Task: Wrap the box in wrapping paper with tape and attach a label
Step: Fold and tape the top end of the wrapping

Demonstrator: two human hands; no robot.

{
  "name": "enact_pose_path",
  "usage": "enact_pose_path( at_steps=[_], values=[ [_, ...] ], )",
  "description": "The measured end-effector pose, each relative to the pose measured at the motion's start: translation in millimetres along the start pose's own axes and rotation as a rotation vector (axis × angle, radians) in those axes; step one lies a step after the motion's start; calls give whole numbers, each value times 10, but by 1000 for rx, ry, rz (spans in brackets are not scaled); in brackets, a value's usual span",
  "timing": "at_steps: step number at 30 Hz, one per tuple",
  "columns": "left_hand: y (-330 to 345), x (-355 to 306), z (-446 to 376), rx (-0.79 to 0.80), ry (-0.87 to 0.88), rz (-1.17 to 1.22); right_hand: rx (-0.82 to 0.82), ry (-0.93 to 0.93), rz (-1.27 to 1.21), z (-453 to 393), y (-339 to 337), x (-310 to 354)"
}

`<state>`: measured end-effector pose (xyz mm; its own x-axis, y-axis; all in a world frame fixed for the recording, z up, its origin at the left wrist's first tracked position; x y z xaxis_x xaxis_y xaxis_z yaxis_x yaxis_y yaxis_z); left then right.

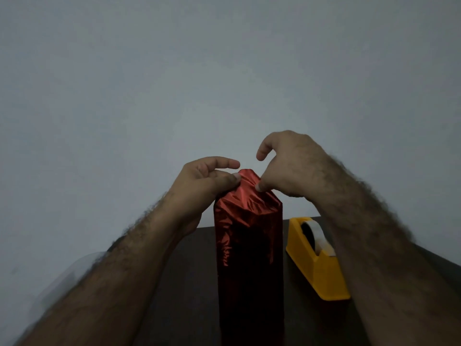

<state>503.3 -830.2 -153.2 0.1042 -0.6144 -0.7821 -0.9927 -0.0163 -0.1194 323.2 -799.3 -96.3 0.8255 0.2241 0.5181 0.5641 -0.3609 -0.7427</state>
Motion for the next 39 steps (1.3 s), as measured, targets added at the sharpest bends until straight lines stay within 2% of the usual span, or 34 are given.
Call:
enact_pose_path(
  at_steps=[6, 15, 19, 24, 30, 32, 34, 36, 39],
  values=[
    [33, -20, -1, 41, 7, 40, 143, -37, -157, -65, 85, -62],
    [-66, 46, -35, -21, -20, 80, 296, -38, -290, -267, 232, -195],
    [-63, 65, -43, -13, 5, 59, 305, -51, -393, -285, 268, -206],
    [-49, 107, -62, -33, 12, 61, 326, -5, -405, -354, 340, -253],
    [-121, 79, -58, -172, 66, -59, 332, 84, -499, -452, 420, -335],
    [-154, 101, -66, -198, 20, -117, 370, 118, -519, -457, 453, -351],
    [-150, 158, -56, -125, -116, -126, 423, 146, -551, -452, 496, -354],
    [-106, 228, -23, -27, -247, -69, 454, 147, -558, -445, 518, -355],
    [-25, 244, 26, 19, -322, 37, 430, 147, -531, -429, 506, -368]
  ],
)
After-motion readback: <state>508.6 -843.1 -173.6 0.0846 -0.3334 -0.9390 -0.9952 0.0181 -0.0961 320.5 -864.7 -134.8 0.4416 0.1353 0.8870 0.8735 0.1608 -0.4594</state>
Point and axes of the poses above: each hand's wrist, its own z-axis away from the middle knuckle, its own y-axis out of the palm, x = y × z, the point moved 5 cm from there along -z, towards the middle knuckle, and after that the axes turned 6 degrees about y, right-handed, at the moved point
